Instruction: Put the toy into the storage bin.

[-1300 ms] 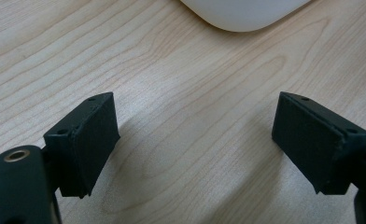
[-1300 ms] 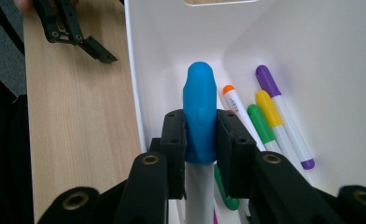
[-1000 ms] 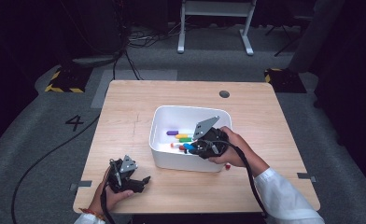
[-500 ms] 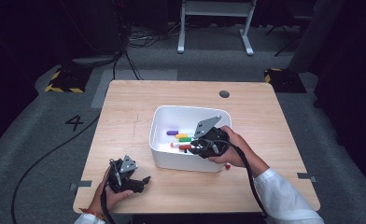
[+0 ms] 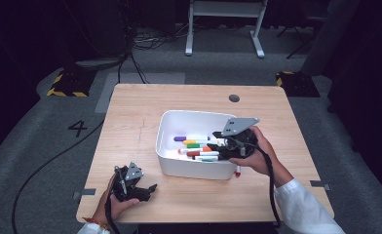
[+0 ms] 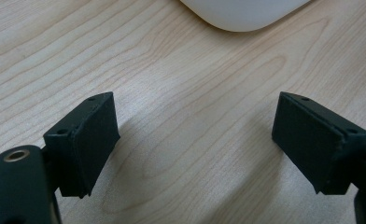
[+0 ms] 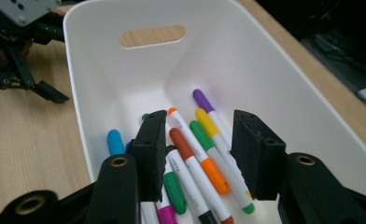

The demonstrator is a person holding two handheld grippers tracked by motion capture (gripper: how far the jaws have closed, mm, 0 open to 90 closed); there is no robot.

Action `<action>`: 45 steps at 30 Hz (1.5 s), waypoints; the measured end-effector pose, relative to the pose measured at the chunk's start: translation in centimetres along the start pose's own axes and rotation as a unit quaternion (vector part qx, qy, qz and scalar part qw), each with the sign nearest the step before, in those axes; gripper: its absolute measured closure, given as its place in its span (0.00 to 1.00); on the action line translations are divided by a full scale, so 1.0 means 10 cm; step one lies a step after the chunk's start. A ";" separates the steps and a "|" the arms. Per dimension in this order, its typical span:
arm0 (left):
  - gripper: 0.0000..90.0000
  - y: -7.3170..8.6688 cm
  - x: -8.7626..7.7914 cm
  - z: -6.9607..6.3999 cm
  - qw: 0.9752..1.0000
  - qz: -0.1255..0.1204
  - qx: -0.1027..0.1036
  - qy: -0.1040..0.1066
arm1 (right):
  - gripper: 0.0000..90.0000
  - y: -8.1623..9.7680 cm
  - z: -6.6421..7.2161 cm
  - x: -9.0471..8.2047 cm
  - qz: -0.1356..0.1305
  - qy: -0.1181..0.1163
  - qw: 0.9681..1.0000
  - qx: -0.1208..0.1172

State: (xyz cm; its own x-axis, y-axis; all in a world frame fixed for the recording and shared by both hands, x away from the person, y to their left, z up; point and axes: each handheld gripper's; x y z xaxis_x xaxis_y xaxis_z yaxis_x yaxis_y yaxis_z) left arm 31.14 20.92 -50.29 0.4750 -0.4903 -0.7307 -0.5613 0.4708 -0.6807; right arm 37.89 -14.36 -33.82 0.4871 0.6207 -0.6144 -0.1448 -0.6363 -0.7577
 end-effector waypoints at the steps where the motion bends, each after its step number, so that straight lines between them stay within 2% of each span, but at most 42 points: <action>1: 0.16 0.00 0.00 0.00 1.000 -0.001 -0.001 -0.002 | 0.62 0.01 -0.02 -0.04 -0.004 0.008 1.000 0.000; 4: 0.16 0.00 0.00 0.00 1.000 -0.001 -0.001 -0.002 | 0.59 0.08 -0.09 -0.20 -0.026 0.024 0.999 0.009; 10: 0.16 0.00 0.00 0.00 1.000 -0.001 -0.001 -0.002 | 0.54 0.22 -0.22 -0.45 -0.040 0.044 0.998 0.037; 12: 0.16 0.00 0.00 0.00 1.000 -0.001 -0.001 -0.003 | 0.51 0.30 -0.26 -0.52 -0.044 0.056 0.996 0.053; 19: 0.16 0.00 0.00 0.00 1.000 -0.001 -0.001 -0.002 | 0.51 0.59 -0.36 -0.61 -0.047 0.088 0.992 0.077; 20: 0.16 0.00 0.00 0.00 1.000 -0.001 -0.001 -0.002 | 0.51 0.66 -0.38 -0.60 -0.045 0.098 0.991 0.081; 26: 0.16 0.00 0.00 0.00 1.000 -0.001 -0.001 -0.002 | 0.51 1.00 -0.48 -0.51 -0.021 0.122 0.986 0.110; 30: 0.16 0.00 0.00 0.00 1.000 -0.001 -0.001 -0.001 | 0.51 1.20 -0.52 -0.39 -0.012 0.127 0.983 0.132; 36: 0.16 0.00 0.00 0.00 1.000 -0.001 -0.001 -0.001 | 0.50 1.43 -0.54 -0.12 0.003 0.116 0.980 0.160; 45: 0.16 0.00 0.00 0.00 1.000 -0.001 -0.001 -0.002 | 0.49 1.56 -0.55 0.23 0.022 0.101 0.978 0.179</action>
State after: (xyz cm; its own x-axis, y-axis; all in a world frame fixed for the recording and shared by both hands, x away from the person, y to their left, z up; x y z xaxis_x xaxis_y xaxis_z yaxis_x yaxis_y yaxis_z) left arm 31.16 20.90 -50.30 0.4784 -0.4886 -0.7297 -0.5612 0.4691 -0.6819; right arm 41.54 -25.36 -45.86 0.6290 0.4693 -0.6198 -0.4441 -0.4375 -0.7819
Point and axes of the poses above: each handheld gripper's, and its own axes: x roughly forward along the jaws, y roughly out of its underside, z roughly to its left, and after that the axes turned 2 degrees about y, right-handed
